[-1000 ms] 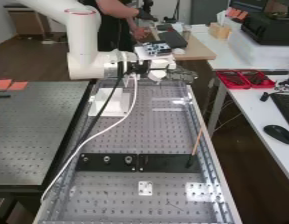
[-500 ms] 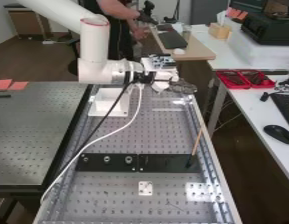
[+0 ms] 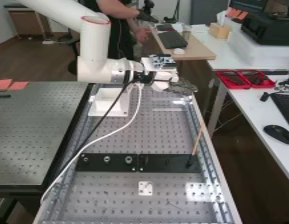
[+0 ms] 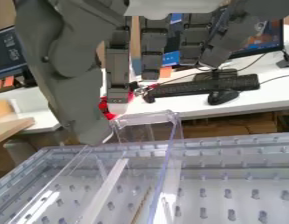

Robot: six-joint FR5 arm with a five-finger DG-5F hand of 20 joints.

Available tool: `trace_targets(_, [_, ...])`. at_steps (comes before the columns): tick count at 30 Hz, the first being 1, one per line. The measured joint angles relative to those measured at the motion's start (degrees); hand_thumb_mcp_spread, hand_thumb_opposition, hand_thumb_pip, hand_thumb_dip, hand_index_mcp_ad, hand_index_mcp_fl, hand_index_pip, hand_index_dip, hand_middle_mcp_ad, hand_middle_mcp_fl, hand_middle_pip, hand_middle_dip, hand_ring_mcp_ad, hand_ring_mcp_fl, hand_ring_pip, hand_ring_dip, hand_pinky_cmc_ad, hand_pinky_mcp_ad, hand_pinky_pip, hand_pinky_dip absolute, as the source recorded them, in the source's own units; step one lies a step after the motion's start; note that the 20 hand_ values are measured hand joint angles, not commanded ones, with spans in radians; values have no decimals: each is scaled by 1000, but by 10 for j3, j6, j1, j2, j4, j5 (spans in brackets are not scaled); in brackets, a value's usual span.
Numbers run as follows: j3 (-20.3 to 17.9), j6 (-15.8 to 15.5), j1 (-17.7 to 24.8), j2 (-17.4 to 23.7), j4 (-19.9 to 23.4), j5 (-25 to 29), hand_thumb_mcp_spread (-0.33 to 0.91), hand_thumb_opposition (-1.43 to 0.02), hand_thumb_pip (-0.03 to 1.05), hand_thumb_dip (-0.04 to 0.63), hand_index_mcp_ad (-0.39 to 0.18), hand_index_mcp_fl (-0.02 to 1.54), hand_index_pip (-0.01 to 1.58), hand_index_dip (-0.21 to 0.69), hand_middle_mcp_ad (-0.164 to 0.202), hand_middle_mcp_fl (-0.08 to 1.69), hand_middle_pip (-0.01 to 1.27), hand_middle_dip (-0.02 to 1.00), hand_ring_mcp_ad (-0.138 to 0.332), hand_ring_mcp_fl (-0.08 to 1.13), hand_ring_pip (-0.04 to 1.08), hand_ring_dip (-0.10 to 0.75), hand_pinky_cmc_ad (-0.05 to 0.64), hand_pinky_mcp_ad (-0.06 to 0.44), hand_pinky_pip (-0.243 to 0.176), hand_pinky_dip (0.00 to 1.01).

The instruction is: Grab the drill bit and place it in the clear container

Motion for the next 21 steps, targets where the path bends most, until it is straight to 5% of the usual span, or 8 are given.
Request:
trace_targets(13, [-14, -4, -9, 24, 11, -2, 428, -820, 648, 293, -106, 89, 949, 131, 12, 169, 127, 155, 152, 3, 89, 10, 312, 115, -77, 218])
trace_targets(21, [-47, -4, -21, 73, 17, 2, 394, -803, 648, 290, -87, 87, 922, 131, 12, 145, 127, 155, 154, 0, 87, 10, 298, 115, -77, 232])
